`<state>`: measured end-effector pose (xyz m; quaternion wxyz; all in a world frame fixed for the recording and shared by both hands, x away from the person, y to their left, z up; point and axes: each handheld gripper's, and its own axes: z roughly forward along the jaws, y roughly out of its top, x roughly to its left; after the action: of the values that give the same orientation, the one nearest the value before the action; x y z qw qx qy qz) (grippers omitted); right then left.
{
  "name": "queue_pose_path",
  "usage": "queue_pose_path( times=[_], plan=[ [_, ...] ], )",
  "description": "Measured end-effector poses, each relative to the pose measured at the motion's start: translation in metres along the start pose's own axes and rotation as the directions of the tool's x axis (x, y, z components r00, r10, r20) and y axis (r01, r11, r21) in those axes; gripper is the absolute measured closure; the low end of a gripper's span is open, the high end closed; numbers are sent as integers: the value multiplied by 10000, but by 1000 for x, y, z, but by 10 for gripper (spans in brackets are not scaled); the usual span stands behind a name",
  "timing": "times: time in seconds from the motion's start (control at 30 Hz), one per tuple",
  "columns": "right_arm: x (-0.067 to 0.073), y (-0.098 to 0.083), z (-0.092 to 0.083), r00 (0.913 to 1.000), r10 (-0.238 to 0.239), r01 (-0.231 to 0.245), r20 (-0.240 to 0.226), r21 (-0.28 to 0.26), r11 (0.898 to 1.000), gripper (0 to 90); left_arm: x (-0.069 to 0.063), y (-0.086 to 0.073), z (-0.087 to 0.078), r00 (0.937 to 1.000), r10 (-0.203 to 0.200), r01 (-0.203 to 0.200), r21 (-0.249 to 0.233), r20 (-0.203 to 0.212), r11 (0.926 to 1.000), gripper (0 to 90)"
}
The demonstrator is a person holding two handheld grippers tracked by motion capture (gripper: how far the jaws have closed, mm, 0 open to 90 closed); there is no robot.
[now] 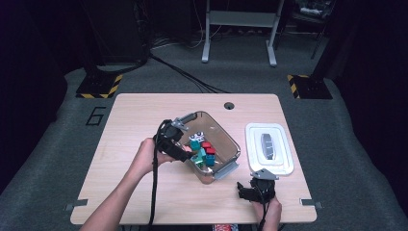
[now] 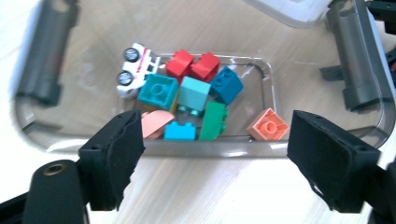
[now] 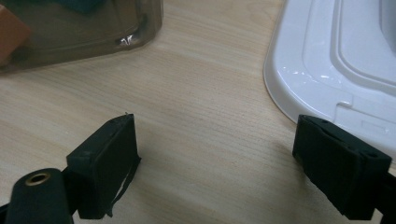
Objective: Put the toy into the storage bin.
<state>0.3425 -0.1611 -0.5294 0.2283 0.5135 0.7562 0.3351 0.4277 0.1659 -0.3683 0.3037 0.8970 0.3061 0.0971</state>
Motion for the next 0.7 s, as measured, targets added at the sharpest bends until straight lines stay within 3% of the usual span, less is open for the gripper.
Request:
queue_pose_path(
  times=[0.33,0.7],
  plan=[
    [0,0,0,10000,0,0,2,-1,10000,131,14,-37,-9,9970,-626,599,-577,-465,9965,152],
    [0,0,0,10000,0,0,2,-2,10000,131,36,-85,-2,9870,-1397,1333,-809,-799,9878,148]
  ],
)
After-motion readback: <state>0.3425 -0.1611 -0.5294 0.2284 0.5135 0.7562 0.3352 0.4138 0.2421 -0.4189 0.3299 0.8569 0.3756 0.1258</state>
